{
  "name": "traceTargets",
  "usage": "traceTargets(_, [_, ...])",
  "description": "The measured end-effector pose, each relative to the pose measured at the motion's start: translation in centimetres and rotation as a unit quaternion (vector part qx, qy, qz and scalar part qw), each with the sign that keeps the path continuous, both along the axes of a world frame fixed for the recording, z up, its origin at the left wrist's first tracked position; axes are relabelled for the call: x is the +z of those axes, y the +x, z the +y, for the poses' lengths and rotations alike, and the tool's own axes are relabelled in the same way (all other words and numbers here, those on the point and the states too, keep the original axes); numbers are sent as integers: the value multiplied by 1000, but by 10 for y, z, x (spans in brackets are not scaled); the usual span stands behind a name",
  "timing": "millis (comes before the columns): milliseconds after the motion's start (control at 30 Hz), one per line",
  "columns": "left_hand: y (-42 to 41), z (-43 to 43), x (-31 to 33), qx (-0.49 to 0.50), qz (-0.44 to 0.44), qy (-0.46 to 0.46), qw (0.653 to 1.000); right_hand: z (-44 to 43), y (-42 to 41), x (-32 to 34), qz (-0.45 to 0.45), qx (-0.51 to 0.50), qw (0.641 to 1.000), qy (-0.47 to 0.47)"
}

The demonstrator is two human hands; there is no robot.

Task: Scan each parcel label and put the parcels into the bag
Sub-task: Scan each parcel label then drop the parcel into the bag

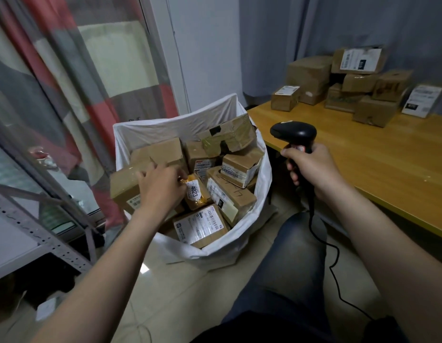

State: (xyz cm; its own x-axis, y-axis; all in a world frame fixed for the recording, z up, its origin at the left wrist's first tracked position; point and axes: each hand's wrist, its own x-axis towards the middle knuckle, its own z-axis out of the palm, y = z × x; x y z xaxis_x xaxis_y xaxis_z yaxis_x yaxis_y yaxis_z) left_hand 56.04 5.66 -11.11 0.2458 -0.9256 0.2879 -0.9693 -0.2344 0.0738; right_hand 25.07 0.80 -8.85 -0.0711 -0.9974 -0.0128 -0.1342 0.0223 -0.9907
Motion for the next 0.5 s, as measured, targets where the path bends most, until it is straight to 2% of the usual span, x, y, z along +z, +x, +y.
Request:
traceTargets(200, [-17,6,-2,-29,14,-63,998,-1,1,2,4,1,1000,-2])
traceTargets(300, [-32,9,-4,-89,12,-95,991,-1,-1,3,4,-3,1000,1])
traceTargets(333, [-41,10,-8,-121,23,-80,989,0,-3,3,3,-4,1000,2])
traceTargets(367, [-52,10,-16,-147,45,-33,988,0,-4,3,2,-4,1000,3])
traceTargets(433, [-76,8,-40,-155,72,143,975,1,-4,2,0,-5,1000,4])
traceTargets(500, [-96,5,-72,-142,41,281,948,3,-5,2,-1,-6,1000,2])
